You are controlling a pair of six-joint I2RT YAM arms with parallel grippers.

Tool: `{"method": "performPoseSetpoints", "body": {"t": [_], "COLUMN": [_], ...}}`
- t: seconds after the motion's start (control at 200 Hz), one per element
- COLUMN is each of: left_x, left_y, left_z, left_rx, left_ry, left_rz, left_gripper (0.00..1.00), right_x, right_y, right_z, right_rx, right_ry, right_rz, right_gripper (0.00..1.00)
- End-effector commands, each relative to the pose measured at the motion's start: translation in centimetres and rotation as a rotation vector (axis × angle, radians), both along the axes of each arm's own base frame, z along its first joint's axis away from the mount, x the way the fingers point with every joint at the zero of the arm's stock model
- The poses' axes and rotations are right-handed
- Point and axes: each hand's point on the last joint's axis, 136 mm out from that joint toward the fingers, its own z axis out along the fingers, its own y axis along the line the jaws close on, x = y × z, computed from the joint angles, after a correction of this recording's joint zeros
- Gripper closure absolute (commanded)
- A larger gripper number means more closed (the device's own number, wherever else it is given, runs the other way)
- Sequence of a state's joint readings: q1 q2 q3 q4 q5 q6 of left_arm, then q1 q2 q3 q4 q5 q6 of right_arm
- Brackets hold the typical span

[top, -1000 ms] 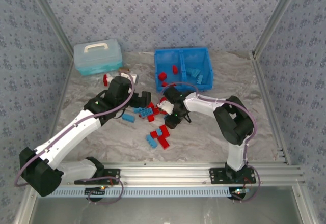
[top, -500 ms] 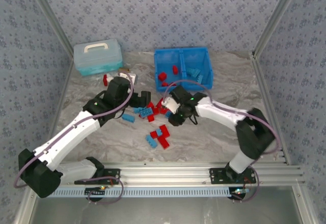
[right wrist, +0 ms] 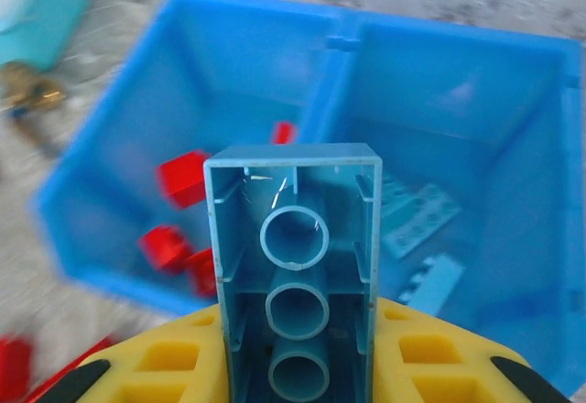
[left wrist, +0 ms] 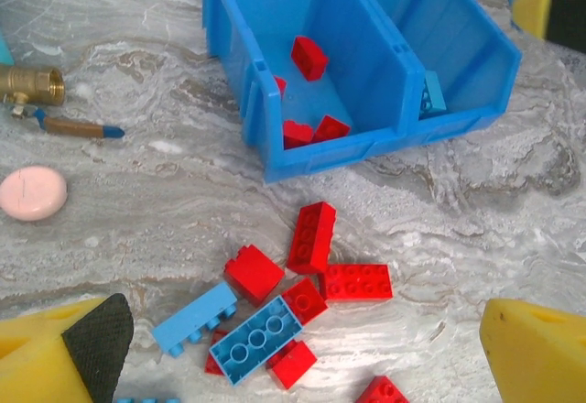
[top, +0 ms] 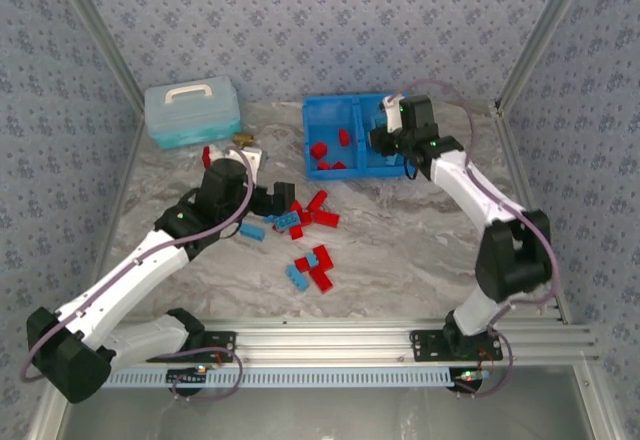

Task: Sort the legos into containers by color

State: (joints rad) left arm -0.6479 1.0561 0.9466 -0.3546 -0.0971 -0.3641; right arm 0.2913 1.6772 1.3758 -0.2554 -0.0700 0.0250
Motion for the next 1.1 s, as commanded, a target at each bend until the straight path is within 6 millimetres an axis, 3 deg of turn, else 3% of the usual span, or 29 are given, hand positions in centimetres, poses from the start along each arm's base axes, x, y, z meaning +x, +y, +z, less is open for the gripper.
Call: {"method": "performPoseSetpoints", "body": {"t": [0.0,0.16,0.29,0.435,0.575,0.72,0.869,0.879,1.004,1.094], "left_x": [-0.5,-1.1,-1.4,-1.7,-1.7,-1.5,0.1,0.3,2.2,3.4], "left_y": [0.4,0.8,0.4,-0.2,-1.5,-4.3,-6.9,-7.0,-8.8,-9.7], "left_z": [0.8,-0.1,-0.8,-2.1,-3.3,-4.1,-6.6,-6.8,-9.5,-11.6], "left_rx": [-0.044,-0.044,-0.051,-0.031,0.014,0.162,0.336,0.349,0.444,0.507], "left_ry": [-0.01,0.018,0.047,0.098,0.133,0.134,0.184,0.185,0.225,0.256], "left_rz": [0.019,0.023,0.001,-0.018,-0.037,-0.081,-0.087,-0.083,-0.07,-0.06], "left_gripper": [0.01,0.01,0.01,0.01,0.01,0.02,0.1,0.11,0.16,0.16], "right_x": [3.2,5.9,6.9,7.0,5.7,1.1,-6.1,-6.6,-11.8,-14.8], "right_y": [-3.2,-2.7,-2.5,-2.4,-2.4,-1.7,-0.8,-0.9,-1.7,-2.1], "right_z": [-2.8,-7.0,-8.9,-7.0,-2.7,2.8,7.8,6.9,8.7,8.7], "right_rx": [-0.025,-0.026,-0.022,-0.003,0.028,0.106,0.167,0.162,0.256,0.304], "right_ry": [0.081,0.199,0.24,0.213,0.149,0.019,-0.157,-0.141,-0.207,-0.196], "right_rz": [-0.172,-0.174,-0.187,-0.181,-0.161,-0.122,-0.06,-0.06,-0.056,-0.042], "right_gripper": [0.72,0.68,0.52,0.45,0.44,0.42,0.27,0.25,0.09,0.01]}}
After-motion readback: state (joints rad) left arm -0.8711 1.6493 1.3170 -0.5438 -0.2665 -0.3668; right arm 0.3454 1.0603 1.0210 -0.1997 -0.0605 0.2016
